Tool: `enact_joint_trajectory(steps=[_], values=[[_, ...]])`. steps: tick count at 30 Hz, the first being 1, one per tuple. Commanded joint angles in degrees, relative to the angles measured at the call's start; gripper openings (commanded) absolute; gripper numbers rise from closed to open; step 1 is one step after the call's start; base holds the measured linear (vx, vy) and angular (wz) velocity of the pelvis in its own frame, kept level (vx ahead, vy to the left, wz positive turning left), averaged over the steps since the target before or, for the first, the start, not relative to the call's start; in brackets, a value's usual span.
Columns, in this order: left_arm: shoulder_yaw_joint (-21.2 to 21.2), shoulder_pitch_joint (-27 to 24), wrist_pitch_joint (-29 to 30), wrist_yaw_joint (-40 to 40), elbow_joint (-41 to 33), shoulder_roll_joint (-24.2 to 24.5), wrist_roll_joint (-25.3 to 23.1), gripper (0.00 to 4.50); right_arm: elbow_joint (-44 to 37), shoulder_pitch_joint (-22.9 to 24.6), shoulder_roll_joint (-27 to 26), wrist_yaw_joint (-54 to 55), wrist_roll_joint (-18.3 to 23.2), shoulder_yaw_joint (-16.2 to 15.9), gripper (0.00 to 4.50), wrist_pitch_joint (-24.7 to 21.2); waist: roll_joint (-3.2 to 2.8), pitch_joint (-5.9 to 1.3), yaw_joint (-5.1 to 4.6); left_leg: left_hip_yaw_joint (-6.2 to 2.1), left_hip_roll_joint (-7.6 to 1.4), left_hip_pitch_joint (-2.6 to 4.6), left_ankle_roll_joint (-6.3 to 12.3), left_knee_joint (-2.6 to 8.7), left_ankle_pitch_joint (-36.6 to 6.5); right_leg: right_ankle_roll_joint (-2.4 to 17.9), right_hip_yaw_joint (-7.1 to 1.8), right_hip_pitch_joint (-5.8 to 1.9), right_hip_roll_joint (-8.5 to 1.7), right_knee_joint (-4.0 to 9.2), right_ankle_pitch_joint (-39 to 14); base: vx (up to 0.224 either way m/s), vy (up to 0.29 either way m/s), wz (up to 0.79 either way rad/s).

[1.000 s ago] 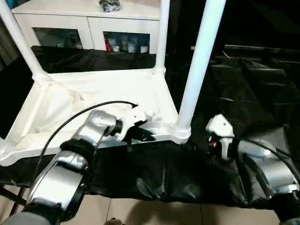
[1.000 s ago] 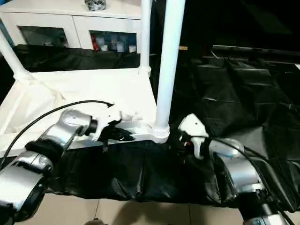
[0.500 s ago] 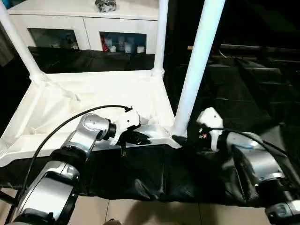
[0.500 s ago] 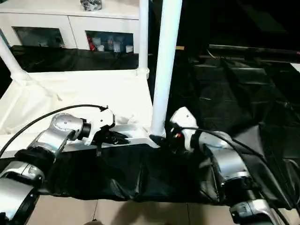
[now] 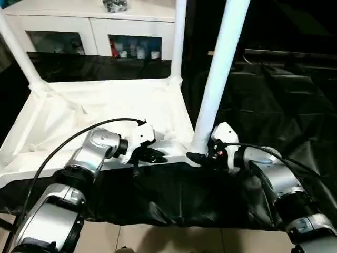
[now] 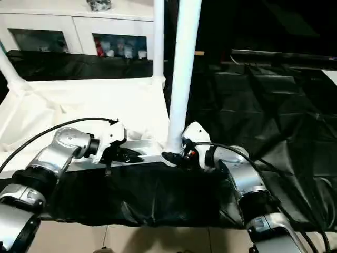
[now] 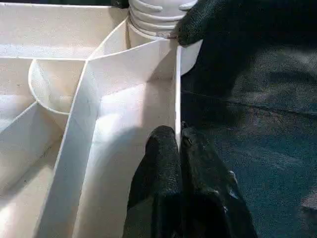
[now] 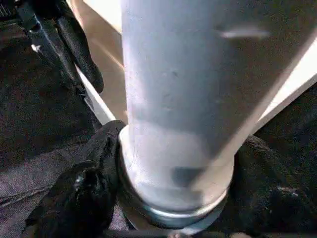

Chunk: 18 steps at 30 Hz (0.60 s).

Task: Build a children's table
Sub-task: Rotate leg to tighten

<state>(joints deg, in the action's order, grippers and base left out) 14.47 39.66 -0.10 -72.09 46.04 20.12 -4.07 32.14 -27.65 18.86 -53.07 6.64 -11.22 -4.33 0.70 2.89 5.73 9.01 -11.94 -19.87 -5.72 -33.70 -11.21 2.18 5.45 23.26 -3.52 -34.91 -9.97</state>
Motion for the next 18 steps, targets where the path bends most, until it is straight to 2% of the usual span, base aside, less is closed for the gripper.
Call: enact_joint_trajectory(steps=[1, 3, 4, 5, 6, 7, 8, 10, 11, 12, 14, 16, 17, 18], values=[[0.78, -0.90, 2.05, 1.77, 1.01, -0.62, -0.77, 0.00, 1.32, -0.29, -1.20, 0.86, 0.13, -0.11, 2.76, -0.35, 0.42, -3.53, 0.44, 0.31, -1.27, -0.40, 3.52, 3.71, -7.51, 9.19, -3.25, -3.61, -5.04, 4.44, -15.15, 0.000, 0.000, 0.00], [1.12, -0.54, 4.84, 7.46, 0.17, -3.88, -1.94, 0.00, 5.47, -0.64, -5.74, 11.06, -1.42, 1.37, 2.75, -0.66, 0.37, -3.35, 0.33, 0.23, -1.27, -0.23, 2.71, 3.91, -9.13, 8.81, -3.18, -3.43, -5.11, 4.84, -18.05, 0.000, 0.000, 0.00], [1.12, -0.54, 4.84, 7.46, 0.17, -3.88, -1.94, 0.00, 5.47, -0.64, -5.74, 11.06, -1.42, 1.37, 2.75, -0.66, 0.34, -3.25, 0.18, 0.17, -1.31, -0.24, 2.18, 4.01, -9.50, 8.74, -3.23, -3.36, -5.19, 4.87, -18.91, 0.000, 0.000, 0.00], [1.26, -0.54, 7.11, 11.58, -0.45, -6.90, -2.41, 0.00, 8.47, -1.45, -9.28, 18.14, -1.68, 2.81, 2.74, -1.21, 0.22, -3.02, 0.01, 0.04, -1.17, -0.03, 1.34, 4.24, -11.71, 7.68, -3.04, -3.25, -5.24, 5.44, -23.21, 0.000, 0.000, 0.00], [1.24, -0.46, 8.92, 14.54, -0.63, -9.52, -2.47, 0.00, 10.67, -2.32, -11.98, 23.03, -1.77, 3.66, 2.74, -1.53, 0.07, -2.61, -0.43, -0.05, -1.11, 0.53, 0.52, 4.38, -14.87, 6.65, -2.86, -2.84, -5.21, 6.15, -28.13, 0.000, 0.000, 0.00], [1.24, -0.46, 8.95, 14.58, -0.63, -9.56, -2.47, 0.00, 10.70, -2.33, -12.02, 23.11, -1.77, 3.68, 2.74, -1.54, 0.21, -2.55, -0.72, -0.14, -1.00, 0.69, 0.12, 4.35, -16.10, 5.93, -2.70, -2.82, -5.23, 6.40, -30.69, 0.000, 0.000, 0.00], [1.28, -0.44, 9.96, 16.24, -0.73, -11.23, -2.43, 0.00, 12.17, -3.01, -13.74, 26.00, -1.97, 4.02, 2.74, -1.41, 0.27, -2.61, -0.81, -0.24, -0.68, 1.15, 0.00, 4.17, -17.91, 4.31, -2.41, -2.67, -5.27, 7.05, -34.63, 0.000, 0.000, 0.00], [1.27, 0.52, 11.08, 21.16, 1.50, -15.47, -2.78, 0.00, 15.80, -5.67, -18.29, 32.63, -3.11, 3.78, 2.74, -0.62, 0.09, -2.67, -1.00, -0.45, -0.76, 1.26, 0.19, 4.37, -18.34, 3.66, -2.32, -2.55, -5.21, 7.34, -34.96, 0.000, 0.000, 0.00], [1.28, 1.36, 11.14, 24.18, 3.27, -17.53, -3.19, 0.00, 17.43, -7.28, -20.93, 34.40, -3.93, 3.17, 2.74, 1.24, -0.15, -2.53, -1.11, -0.54, -0.60, 1.59, 0.36, 4.43, -19.86, 3.13, -1.91, -2.48, -5.06, 7.74, -35.87, 0.000, 0.000, 0.00], [1.28, 1.43, 11.14, 24.39, 3.39, -17.67, -3.22, 0.00, 17.53, -7.40, -21.11, 34.50, -3.99, 3.13, 2.74, 1.38, -0.11, -2.52, -1.36, -0.52, -0.41, 1.86, 0.51, 4.39, -21.05, 2.33, -1.65, -2.52, -5.08, 8.25, -36.87, 0.000, 0.000, 0.00], [1.48, 1.68, 10.93, 24.71, 3.94, -17.94, -3.28, 0.00, 17.57, -7.88, -22.15, 33.02, -4.76, 2.26, 2.74, 3.04, -0.16, -2.66, -1.41, -0.77, -0.57, 1.78, 0.89, 4.74, -22.58, 1.73, -1.52, -2.72, -5.12, 8.30, -36.32, 0.000, 0.000, 0.00], [1.65, 1.45, 10.13, 23.69, 3.77, -16.75, -3.66, 0.00, 16.57, -7.52, -22.09, 28.98, -3.86, 2.48, 2.74, 4.14, -0.18, -2.93, -1.33, -0.77, -0.69, 1.71, 1.48, 5.02, -21.83, 2.10, -1.67, -3.03, -5.17, 8.16, -33.99, 0.000, 0.000, 0.00], [1.62, 1.34, 10.16, 23.54, 3.56, -16.56, -3.76, 0.00, 16.60, -7.52, -22.11, 28.50, -3.55, 2.78, 3.29, 4.21, -0.07, -3.05, -1.20, -0.73, -0.75, 1.38, 1.85, 5.24, -20.29, 2.79, -1.95, -3.25, -5.17, 7.78, -31.56, 0.000, 0.000, 0.00], [1.39, 0.86, 10.36, 22.88, 2.65, -15.79, -3.67, 0.00, 16.16, -7.26, -21.38, 27.05, -2.84, 3.37, 3.29, 4.28, 0.91, -2.91, -1.22, -0.52, -0.78, 1.26, 2.34, 5.26, -19.99, 2.93, -1.96, -3.14, -5.11, 7.79, -31.67, 0.000, 0.000, 0.00]])
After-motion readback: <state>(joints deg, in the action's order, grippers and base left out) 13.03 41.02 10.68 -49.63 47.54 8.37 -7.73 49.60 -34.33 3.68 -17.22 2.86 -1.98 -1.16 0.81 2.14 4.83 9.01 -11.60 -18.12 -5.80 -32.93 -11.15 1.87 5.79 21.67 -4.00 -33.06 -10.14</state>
